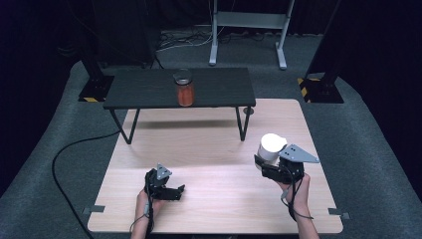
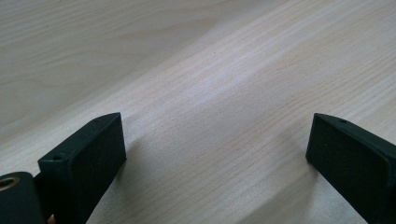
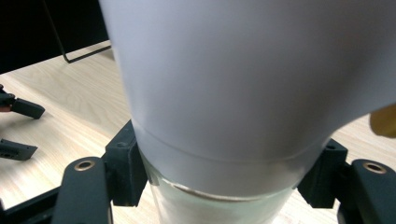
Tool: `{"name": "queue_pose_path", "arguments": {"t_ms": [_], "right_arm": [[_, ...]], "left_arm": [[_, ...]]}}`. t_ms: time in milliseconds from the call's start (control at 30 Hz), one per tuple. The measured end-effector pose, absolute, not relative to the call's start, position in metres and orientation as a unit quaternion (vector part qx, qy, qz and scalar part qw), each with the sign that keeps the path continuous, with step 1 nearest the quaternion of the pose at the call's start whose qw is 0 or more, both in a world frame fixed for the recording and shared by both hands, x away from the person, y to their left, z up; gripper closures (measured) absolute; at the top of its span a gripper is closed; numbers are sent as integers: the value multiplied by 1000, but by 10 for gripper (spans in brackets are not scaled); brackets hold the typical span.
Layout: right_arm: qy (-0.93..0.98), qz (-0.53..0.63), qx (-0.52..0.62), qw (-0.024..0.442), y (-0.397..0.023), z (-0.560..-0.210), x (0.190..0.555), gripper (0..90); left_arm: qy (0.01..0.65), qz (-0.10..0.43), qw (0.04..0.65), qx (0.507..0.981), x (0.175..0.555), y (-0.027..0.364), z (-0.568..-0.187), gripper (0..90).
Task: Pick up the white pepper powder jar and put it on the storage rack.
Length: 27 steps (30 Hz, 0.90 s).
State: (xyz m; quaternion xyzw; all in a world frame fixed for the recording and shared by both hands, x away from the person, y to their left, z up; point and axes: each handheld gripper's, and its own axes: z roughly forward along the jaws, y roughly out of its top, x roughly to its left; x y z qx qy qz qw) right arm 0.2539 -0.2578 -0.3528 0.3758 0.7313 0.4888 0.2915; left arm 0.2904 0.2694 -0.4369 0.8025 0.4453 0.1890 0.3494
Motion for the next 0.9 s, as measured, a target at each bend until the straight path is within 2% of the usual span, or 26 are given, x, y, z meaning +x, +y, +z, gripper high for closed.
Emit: {"name": "queue_pose_path", "arguments": {"t_ms": [900], "right_arm": [[727, 493, 380, 289, -256, -342, 276, 298]], "left_arm": [[445, 189, 350, 802, 290, 269, -437, 46]]}}
